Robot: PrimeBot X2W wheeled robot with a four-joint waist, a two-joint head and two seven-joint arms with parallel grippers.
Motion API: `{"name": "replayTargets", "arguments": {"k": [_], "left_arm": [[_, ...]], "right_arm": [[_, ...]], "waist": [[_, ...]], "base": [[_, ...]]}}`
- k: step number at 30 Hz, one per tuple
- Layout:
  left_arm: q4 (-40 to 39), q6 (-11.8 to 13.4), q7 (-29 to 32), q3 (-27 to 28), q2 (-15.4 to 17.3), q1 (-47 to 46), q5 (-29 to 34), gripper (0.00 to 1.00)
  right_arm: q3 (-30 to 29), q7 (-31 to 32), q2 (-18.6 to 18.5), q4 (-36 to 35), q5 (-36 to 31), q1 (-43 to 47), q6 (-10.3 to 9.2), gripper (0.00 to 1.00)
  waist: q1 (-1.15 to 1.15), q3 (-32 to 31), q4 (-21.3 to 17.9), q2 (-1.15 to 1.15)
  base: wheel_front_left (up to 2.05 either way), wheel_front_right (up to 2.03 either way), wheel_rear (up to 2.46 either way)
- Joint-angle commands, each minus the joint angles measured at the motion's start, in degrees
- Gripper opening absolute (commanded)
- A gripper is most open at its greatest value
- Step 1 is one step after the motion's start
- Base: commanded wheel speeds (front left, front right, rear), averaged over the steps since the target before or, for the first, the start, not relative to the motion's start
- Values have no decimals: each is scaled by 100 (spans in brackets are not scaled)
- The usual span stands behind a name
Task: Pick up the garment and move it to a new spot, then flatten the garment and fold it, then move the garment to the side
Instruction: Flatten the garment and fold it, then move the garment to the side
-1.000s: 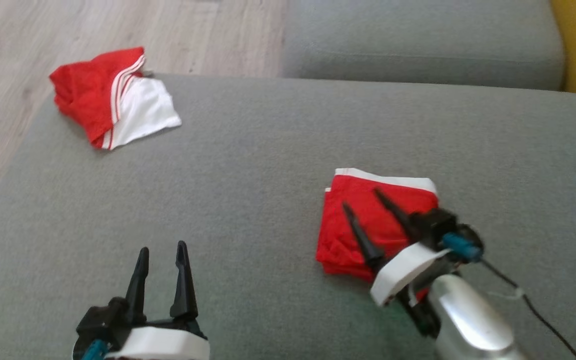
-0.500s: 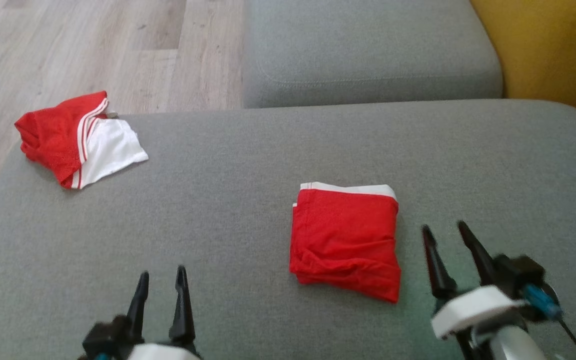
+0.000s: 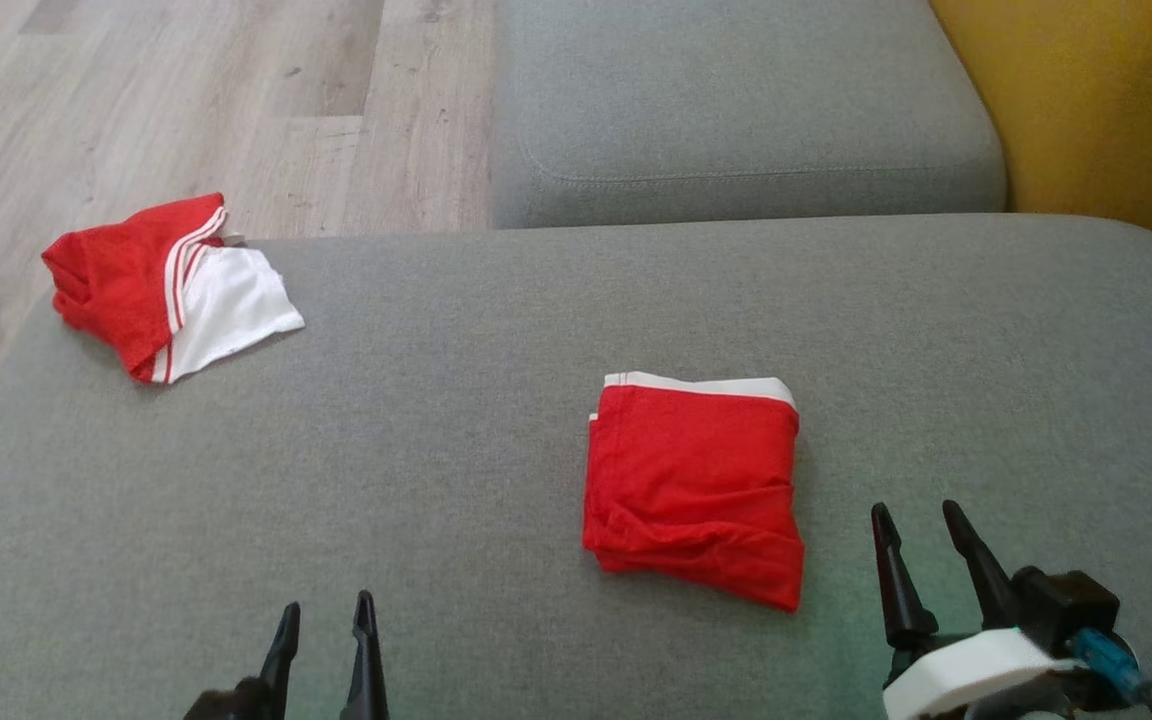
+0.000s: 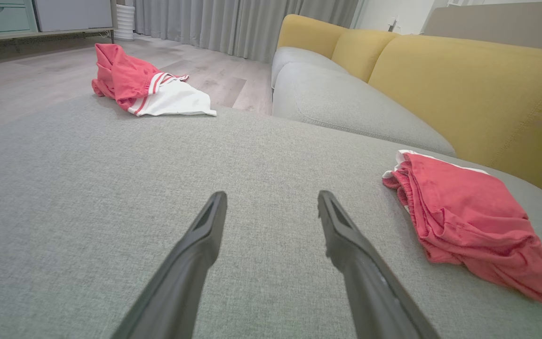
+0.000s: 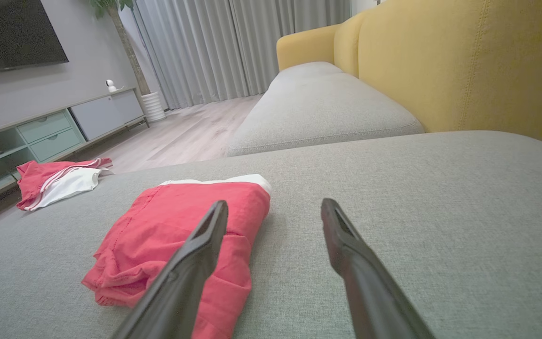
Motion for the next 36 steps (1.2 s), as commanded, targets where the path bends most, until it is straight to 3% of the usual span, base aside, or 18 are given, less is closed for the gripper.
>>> {"name": "replayTargets", "arguments": {"k": [1,18,27,36], "left_arm": [[-140,5,-26,157,47,-248,8,100],[-185,40,-14,106,44,-332,-21,100],[-223,50,-26,139,38,-402,-26,100],[-157,-33,-46,48,-45,-449,10,100]], "right_arm": [[111,-77,-24,-222,-33,-146,-4,100],[3,158,-24,-179,-56,-141,-4,100],[-380,827,-24,-127,-186,-780,-4,100],[-863,1910,-24,861,-280,-1560,-4,100]], "waist": [[0,-3,19,0],[0,64,159,0],[0,274,683,0],[0,563,1353,0]], "base": [[0,0,0],[0,0,0],[0,0,0],[0,0,0]]}}
